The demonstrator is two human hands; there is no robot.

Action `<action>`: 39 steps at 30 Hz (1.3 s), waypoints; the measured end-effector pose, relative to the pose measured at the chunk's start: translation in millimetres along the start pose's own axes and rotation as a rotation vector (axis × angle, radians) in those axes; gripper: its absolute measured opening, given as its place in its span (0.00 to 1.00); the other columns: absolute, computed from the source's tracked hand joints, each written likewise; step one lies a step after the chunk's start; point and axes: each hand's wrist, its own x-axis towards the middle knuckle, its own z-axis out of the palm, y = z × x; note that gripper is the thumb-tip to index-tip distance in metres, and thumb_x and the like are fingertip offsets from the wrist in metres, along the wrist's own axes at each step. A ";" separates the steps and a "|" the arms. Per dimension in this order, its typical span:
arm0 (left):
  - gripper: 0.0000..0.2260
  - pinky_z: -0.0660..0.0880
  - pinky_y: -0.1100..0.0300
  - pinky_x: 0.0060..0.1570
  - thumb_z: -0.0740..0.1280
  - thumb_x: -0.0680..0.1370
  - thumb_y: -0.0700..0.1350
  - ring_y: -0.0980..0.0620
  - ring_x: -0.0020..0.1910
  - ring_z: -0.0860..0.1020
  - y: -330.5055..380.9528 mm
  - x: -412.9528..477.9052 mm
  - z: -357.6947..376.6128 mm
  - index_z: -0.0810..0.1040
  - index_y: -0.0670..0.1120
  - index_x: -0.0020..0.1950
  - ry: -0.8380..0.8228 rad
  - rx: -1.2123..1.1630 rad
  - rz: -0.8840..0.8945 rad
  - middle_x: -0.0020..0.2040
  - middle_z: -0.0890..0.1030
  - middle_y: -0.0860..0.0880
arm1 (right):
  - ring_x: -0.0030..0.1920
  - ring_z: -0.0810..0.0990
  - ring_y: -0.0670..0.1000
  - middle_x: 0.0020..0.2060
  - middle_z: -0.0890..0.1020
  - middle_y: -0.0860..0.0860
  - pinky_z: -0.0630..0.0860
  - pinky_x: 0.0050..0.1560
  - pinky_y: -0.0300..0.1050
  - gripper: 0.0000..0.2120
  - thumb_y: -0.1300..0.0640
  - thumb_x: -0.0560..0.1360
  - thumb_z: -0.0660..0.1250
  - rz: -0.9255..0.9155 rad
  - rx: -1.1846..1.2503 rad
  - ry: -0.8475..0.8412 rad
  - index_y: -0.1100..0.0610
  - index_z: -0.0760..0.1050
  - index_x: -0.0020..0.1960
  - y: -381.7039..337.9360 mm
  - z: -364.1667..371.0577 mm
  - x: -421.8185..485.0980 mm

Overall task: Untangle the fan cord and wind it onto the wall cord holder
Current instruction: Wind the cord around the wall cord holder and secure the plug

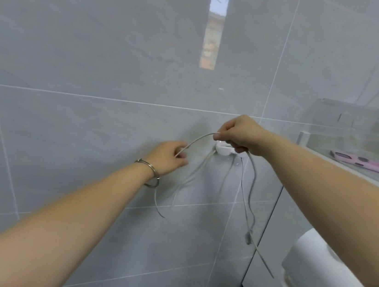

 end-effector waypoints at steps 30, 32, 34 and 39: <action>0.06 0.69 0.71 0.24 0.69 0.71 0.38 0.62 0.19 0.74 -48.4 4.6 -24.3 0.79 0.46 0.35 -0.110 0.187 -0.184 0.21 0.76 0.53 | 0.40 0.79 0.51 0.41 0.78 0.54 0.76 0.40 0.44 0.07 0.60 0.78 0.62 0.370 0.008 -0.210 0.60 0.71 0.55 57.0 36.7 14.4; 0.04 0.69 0.71 0.22 0.71 0.71 0.38 0.63 0.17 0.73 -44.5 7.7 -20.7 0.80 0.46 0.39 -0.212 0.211 -0.190 0.23 0.77 0.53 | 0.37 0.78 0.51 0.39 0.77 0.54 0.75 0.38 0.44 0.06 0.60 0.78 0.61 0.408 0.032 -0.094 0.60 0.71 0.54 66.1 36.1 17.2; 0.04 0.70 0.72 0.23 0.70 0.72 0.38 0.62 0.19 0.74 -38.5 6.8 -13.6 0.81 0.43 0.45 -0.350 0.334 -0.197 0.29 0.79 0.50 | 0.36 0.77 0.51 0.39 0.77 0.55 0.75 0.37 0.45 0.06 0.61 0.78 0.59 0.437 0.085 -0.053 0.61 0.70 0.54 70.1 36.3 18.1; 0.11 0.77 0.58 0.48 0.63 0.74 0.40 0.44 0.48 0.82 -27.6 3.1 12.0 0.81 0.40 0.52 -0.369 0.635 -0.129 0.50 0.83 0.41 | 0.36 0.78 0.51 0.39 0.77 0.55 0.75 0.36 0.44 0.06 0.62 0.78 0.58 0.449 0.218 -0.016 0.61 0.70 0.54 72.0 48.0 21.1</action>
